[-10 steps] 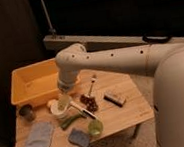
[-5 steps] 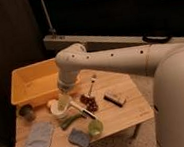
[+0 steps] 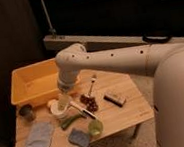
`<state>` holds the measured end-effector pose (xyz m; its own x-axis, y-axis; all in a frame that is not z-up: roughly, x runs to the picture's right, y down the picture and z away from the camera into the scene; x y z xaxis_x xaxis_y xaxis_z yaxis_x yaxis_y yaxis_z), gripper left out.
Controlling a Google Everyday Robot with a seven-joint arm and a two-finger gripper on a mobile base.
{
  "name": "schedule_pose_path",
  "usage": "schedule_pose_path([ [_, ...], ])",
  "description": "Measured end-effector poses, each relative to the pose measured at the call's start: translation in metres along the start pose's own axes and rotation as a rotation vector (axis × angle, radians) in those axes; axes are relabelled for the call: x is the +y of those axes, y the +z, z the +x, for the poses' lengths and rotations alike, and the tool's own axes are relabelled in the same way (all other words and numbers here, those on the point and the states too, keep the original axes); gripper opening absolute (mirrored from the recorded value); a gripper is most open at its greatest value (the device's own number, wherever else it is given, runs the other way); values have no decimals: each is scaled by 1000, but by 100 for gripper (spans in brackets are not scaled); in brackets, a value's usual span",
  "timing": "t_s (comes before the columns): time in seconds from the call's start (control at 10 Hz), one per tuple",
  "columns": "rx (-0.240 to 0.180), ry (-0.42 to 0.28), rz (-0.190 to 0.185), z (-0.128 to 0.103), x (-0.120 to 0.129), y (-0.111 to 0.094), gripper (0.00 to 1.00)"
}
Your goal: Stack cups on top of each other
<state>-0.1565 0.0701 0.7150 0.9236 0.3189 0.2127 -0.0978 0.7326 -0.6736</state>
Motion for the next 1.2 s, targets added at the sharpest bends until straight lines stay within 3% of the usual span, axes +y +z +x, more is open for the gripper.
schedule_pose_path([
  [1.0, -3, -4, 2, 0, 0, 0, 80],
  [1.2, -19, -44, 4, -4, 1, -3, 80],
])
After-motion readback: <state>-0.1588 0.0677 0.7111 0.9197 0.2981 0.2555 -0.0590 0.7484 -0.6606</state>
